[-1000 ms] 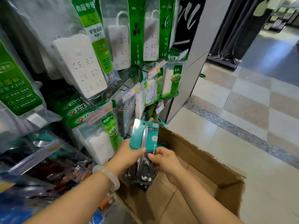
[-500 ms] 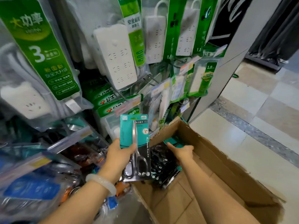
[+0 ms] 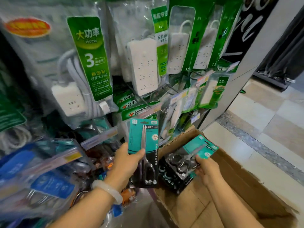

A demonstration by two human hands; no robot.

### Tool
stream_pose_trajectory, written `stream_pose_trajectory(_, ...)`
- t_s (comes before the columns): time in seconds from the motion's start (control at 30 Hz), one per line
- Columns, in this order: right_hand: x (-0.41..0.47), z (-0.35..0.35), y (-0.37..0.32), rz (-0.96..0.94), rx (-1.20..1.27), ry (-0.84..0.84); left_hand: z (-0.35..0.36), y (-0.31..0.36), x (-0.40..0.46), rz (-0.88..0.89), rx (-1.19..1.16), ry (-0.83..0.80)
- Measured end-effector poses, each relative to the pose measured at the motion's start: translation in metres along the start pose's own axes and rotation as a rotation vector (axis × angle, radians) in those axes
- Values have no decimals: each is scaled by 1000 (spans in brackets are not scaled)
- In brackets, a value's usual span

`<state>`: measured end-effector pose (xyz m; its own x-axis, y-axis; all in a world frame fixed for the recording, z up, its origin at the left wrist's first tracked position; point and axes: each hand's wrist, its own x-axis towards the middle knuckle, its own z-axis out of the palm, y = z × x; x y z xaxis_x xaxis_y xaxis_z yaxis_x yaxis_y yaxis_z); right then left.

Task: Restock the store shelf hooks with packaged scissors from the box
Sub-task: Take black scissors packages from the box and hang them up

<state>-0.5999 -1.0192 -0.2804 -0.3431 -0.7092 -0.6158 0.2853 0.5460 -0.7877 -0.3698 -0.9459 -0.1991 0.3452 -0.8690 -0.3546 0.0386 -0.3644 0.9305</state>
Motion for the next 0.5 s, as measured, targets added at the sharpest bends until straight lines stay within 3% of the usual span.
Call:
stream_pose_trajectory(0.23,-116,43,-23,-453,43,-295,-63,23,-40,266,51,94)
stream_pose_trajectory(0.37,-197,94,-10,-556,-63,-444,-137,35,-75,423,57,196)
stream_pose_trajectory(0.5,-284,150,23,-599,-77,-634,-230,32,-116,469,50,310)
